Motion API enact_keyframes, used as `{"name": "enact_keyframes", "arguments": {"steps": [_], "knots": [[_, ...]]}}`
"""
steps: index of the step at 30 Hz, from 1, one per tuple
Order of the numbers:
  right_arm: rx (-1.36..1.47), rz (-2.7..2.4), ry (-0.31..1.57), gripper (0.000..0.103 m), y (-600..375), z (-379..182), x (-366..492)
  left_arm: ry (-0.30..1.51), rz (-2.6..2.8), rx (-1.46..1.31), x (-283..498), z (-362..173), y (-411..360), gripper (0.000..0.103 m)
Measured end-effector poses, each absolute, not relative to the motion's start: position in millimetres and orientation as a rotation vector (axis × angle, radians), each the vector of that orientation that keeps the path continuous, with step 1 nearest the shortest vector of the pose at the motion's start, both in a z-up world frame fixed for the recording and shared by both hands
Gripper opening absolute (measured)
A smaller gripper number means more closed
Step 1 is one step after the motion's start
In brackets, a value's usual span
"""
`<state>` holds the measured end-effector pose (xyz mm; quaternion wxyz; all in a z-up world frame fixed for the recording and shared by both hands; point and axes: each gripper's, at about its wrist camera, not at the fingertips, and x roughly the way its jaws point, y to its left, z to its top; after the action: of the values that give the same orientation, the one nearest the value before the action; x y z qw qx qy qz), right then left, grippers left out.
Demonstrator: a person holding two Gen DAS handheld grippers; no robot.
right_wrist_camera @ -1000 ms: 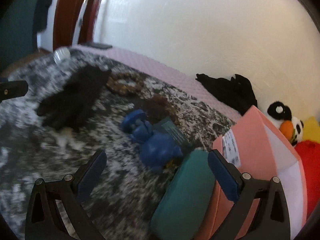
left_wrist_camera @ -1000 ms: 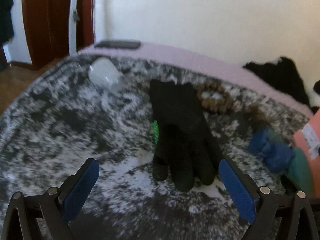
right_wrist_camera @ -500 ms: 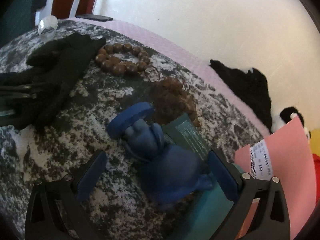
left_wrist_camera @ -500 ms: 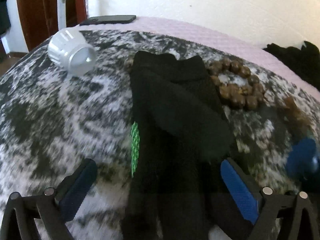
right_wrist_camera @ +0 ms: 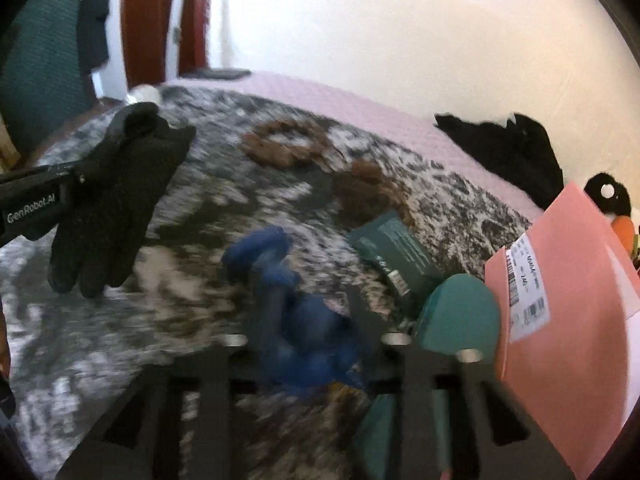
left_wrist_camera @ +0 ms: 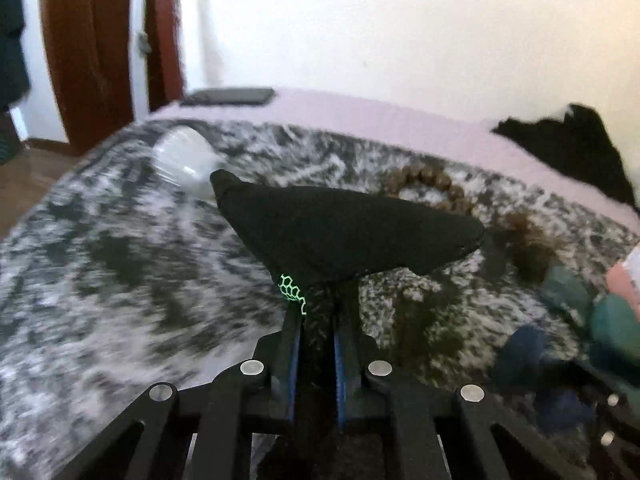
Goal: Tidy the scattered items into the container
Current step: 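Grasp the second black glove with left tool while right tool grasps the blue figure, then carry glove and blue figure into the pink box and release both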
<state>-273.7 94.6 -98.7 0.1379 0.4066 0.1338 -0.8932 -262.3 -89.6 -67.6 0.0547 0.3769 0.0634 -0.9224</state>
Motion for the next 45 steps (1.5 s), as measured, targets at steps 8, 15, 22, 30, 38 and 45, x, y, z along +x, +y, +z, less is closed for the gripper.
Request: {"name": "enact_keyframes", "arguments": {"steps": [8,15,22,30,38,45], "knots": [[1.151,-2.555,0.245,0.0,91,-73,-206,0.227,-2.798,1.093,-187,-32,-117,0.008],[1.093,-2.622,0.209,0.029,104,-66,-194,0.212,-2.837,1.104,-146,-26,-118,0.008],[1.147,-2.679,0.467,0.101,94,-103,-257,0.268,-2.87,1.122,-137,-20,-122,0.008],[1.267,-2.603,0.413,0.071,89,-151,-327,0.29,-2.861,1.117,-138,-17,-132,0.009],[1.311,-2.495,0.141,0.049,102,-135,-309,0.335,-2.872,1.071,-132,-5,-142,0.009],[1.257,-2.466,-0.095,0.049,105,-96,-253,0.365,-2.902,1.01,-114,9,-143,0.009]]}}
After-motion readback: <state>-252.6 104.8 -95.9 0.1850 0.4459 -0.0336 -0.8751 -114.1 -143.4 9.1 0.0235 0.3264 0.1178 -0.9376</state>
